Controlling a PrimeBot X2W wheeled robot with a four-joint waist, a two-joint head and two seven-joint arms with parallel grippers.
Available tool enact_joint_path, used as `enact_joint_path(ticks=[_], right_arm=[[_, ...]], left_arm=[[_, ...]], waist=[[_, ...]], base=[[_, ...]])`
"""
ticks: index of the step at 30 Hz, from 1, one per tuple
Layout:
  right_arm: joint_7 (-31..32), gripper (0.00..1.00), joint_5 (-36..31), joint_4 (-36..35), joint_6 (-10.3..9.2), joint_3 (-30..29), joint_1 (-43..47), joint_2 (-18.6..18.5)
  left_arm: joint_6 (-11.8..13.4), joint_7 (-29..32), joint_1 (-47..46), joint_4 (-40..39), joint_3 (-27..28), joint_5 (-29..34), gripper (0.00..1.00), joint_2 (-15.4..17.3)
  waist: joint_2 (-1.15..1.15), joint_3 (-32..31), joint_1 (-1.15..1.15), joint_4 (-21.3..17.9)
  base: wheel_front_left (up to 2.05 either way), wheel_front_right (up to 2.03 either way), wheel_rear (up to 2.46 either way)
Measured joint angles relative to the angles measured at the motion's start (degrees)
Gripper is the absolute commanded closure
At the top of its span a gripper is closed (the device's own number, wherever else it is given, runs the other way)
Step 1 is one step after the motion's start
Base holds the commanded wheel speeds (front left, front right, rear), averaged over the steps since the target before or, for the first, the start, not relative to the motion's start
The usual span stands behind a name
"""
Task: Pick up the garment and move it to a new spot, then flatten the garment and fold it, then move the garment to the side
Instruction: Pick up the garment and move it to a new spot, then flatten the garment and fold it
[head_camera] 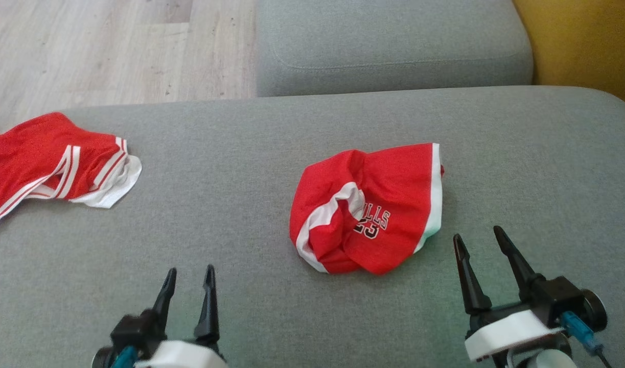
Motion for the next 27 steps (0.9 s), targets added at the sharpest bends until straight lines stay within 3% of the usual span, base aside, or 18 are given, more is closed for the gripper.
enact_joint_path(ticks=[7,27], right_arm=[[-0.90,0.00,0.99,2.42,0.00,-0.07,0.55,0.01],[-2.26,0.00,1.47,6.20,0.00,-0.32,1.17,0.02]], left_arm=[[1.69,-0.69,4.09,-3.96,1.34,-0.21,0.00,0.31],[2.72,0.15,5.84,-5.77,1.04,-0.20,0.00,1.49]], waist=[[0.00,-0.29,0.01,0.65],[0.00,-0.43,0.01,0.18]], base=[[0.00,0.00,0.00],[0.00,0.00,0.00]])
